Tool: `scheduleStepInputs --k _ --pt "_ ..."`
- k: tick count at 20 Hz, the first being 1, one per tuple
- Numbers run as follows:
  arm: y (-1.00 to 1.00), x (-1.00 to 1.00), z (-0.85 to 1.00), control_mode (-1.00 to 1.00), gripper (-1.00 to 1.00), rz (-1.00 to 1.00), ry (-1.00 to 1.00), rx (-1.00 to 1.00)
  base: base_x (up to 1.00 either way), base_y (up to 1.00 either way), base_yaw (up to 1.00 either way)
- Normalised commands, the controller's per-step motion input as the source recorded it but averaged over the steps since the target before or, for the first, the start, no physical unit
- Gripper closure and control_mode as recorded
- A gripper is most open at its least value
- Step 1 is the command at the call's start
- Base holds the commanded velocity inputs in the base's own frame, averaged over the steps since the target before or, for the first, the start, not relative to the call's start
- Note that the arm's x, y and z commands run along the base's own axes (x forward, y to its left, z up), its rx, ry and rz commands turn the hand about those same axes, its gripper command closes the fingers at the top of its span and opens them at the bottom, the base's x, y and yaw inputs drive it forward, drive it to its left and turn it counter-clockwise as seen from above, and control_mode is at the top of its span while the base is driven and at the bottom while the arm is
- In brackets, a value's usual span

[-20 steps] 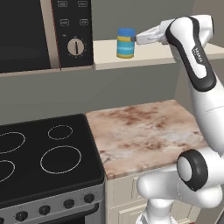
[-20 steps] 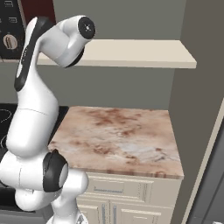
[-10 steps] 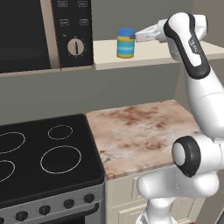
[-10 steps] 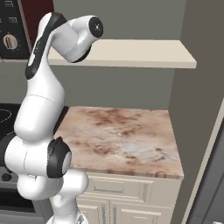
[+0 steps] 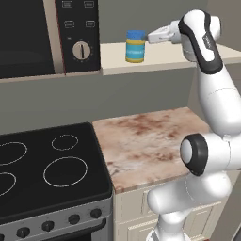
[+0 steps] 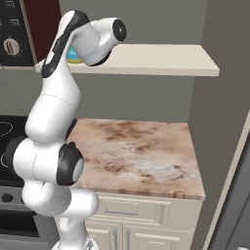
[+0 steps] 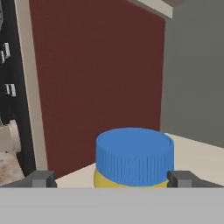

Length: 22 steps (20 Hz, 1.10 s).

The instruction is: Move the mayonnaise and oil and vinegar bottle from the cabinet to the dining counter.

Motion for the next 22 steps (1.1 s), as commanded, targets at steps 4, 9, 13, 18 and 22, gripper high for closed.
scheduleStepInputs --k 4,9,13,18,22 --pt "0.0 0.28 -0.04 -1.0 -1.0 0.0 0.0 0.0 0.0 0.0 0.0" --pt "0.0 0.02 -0.01 -1.0 -1.0 0.0 0.0 0.0 0.0 0.0 0.0" --pt "0.02 0.0 0.0 -1.0 -1.0 0.01 0.0 0.0 0.0 0.0 0.0" --pt "0.11 0.06 -0.02 -1.0 -1.0 0.0 0.0 0.0 0.0 0.0 0.0" --pt "0.15 0.09 -0.03 -1.0 -1.0 0.0 0.0 0.0 0.0 0.0 0.0"
